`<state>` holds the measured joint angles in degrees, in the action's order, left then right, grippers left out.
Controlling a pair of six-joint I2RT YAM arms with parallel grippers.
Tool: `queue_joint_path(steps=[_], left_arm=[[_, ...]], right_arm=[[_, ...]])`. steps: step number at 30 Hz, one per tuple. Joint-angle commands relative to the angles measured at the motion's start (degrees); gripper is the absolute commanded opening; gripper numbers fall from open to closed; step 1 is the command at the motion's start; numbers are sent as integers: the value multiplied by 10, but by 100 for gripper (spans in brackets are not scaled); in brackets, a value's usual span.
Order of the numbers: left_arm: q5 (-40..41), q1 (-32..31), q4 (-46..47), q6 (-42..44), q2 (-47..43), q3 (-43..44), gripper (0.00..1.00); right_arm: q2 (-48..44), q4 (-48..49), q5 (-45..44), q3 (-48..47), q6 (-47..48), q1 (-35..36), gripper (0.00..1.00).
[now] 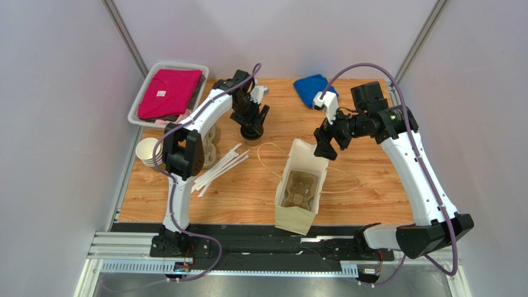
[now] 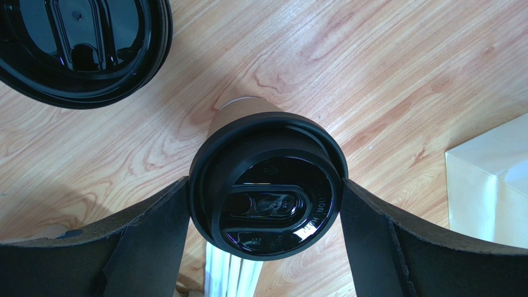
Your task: Pack the takeout coffee
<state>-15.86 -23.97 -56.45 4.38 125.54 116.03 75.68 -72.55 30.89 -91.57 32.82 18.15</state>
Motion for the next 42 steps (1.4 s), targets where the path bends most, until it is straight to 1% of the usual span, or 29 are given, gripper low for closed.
queue_joint_path(steps=[1, 2, 5, 6, 8, 11, 12, 14, 15, 19, 22, 24, 25, 26, 28, 30, 31, 32, 35, 37, 39, 40, 42], left_arm=[[-2, 7, -27, 18, -47, 12, 56], [-6, 8, -31, 22, -52, 15, 49], [-23, 11, -47, 35, -83, 30, 40], [-29, 12, -52, 39, -100, 42, 38], [-44, 12, -67, 49, -118, 61, 36], [-86, 13, -102, 57, -150, 127, 36], [-110, 13, -110, 55, -160, 172, 36], [-138, 13, -131, 51, -173, 207, 35], [-166, 12, -132, 45, -192, 222, 35], [-231, 8, -138, 34, -245, 226, 35], [-249, -21, -161, 69, -276, 242, 35], [-260, -51, -190, 99, -294, 253, 35], [-262, -73, -211, 109, -298, 253, 35], [-262, -85, -222, 119, -303, 253, 34], [-259, -121, -253, 141, -313, 251, 34], [-261, -145, -261, 145, -324, 239, 34], [-262, -171, -259, 144, -326, 232, 34], [-262, -183, -260, 144, -325, 224, 34], [-240, -238, -259, 151, -305, 228, 33], [-209, -277, -256, 159, -292, 227, 33], [-174, -298, -256, 174, -274, 223, 33], [-161, -317, -255, 179, -268, 219, 33], [-129, -333, -256, 200, -252, 208, 32]], right_arm=[[3, 22, -3, -30, -11, -7, 85], [7, 22, -2, -33, -12, -8, 85], [12, 22, -1, -46, -16, -14, 85], [15, 21, -1, -50, -21, -15, 85], [20, 16, 1, -64, -23, -19, 86], [27, 9, 5, -76, -29, -19, 86], [29, 7, 7, -77, -29, -20, 86], [33, 7, 12, -77, -25, -19, 85], [35, 8, 14, -77, -24, -19, 85], [46, 9, 27, -77, -20, -19, 84], [51, 6, 37, -71, -20, -19, 82], [54, 4, 52, -70, -26, -19, 79], [57, 3, 56, -69, -28, -19, 78], [58, 3, 58, -68, -32, -20, 74], [59, 3, 58, -58, -35, -19, 71], [55, 5, 63, -49, -42, -20, 67], [49, 10, 65, -36, -46, -19, 66], [47, 14, 68, -29, -52, -20, 65], [35, 32, 74, -5, -66, -14, 60], [31, 33, 71, 2, -69, -8, 59], [29, 38, 66, 9, -72, -7, 53], [27, 44, 66, 11, -80, -6, 46], [28, 53, 69, 12, -93, -7, 37]])
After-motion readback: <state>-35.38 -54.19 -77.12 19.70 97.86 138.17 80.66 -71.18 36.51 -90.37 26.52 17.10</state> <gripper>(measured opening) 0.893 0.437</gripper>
